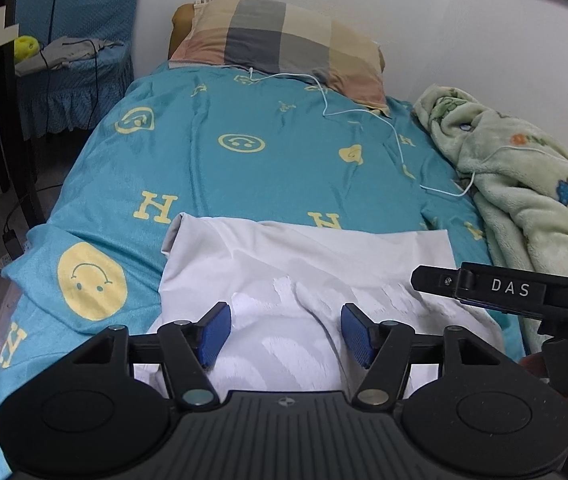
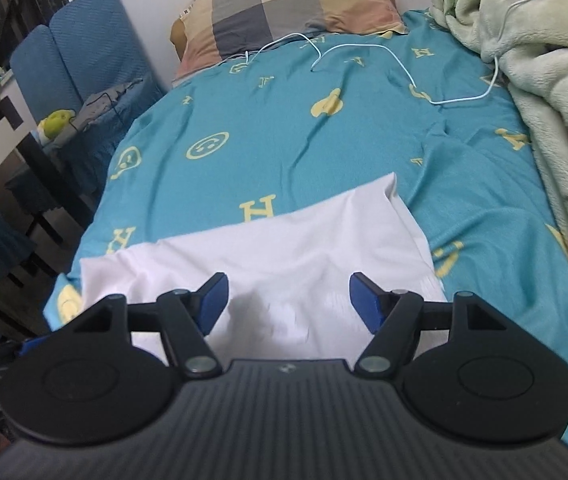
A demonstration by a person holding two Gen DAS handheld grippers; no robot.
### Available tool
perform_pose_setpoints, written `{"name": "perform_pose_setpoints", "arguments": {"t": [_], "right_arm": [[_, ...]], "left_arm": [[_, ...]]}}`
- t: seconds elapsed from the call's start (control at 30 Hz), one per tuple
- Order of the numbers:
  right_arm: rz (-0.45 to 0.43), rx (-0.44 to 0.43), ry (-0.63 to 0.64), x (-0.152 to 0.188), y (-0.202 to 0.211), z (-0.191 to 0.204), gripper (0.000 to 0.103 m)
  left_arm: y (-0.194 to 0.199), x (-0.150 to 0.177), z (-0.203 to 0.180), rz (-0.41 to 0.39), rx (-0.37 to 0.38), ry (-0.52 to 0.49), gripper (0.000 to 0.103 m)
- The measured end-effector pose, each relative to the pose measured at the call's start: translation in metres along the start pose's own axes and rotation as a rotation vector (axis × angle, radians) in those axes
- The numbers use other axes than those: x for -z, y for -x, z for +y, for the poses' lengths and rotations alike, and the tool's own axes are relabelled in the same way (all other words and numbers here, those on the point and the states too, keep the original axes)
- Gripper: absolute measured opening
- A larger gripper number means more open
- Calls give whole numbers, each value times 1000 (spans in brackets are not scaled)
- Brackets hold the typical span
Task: Fold clothes
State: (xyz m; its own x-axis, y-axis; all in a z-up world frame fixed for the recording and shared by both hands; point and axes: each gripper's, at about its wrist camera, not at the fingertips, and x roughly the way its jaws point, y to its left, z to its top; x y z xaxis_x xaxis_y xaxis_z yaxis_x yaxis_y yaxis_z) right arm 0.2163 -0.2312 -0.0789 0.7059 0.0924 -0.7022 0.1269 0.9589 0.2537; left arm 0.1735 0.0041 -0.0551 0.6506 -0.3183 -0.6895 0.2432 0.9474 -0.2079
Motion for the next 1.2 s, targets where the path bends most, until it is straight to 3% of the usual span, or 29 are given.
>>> {"name": "perform_pose_setpoints", "arguments": {"t": [0.17,0.33,0.5,0.73,0.9,1.07,1.2], "right_arm": [[-4,-18,-21,4,22,3,69],[24,-6,17,9,16,10,69],[55,13,22,11,4,10,69],[110,-16,-78,10,-6,-2,71],[108,-44,-166,6,-2,-13,69],[89,-100,-307,6,13,-29,70],[73,-145,-419,5,25,-42,70]], "left_arm": [[10,7,-8,-1,-20,-32,65],[2,9,-7,20,-25,-37,66],[6,9,-3,26,1,3,66],[13,8,3,31,42,68,67],[29,15,22,42,152,280,77],[27,30,48,73,267,566,80],[32,40,52,82,314,695,80]]}}
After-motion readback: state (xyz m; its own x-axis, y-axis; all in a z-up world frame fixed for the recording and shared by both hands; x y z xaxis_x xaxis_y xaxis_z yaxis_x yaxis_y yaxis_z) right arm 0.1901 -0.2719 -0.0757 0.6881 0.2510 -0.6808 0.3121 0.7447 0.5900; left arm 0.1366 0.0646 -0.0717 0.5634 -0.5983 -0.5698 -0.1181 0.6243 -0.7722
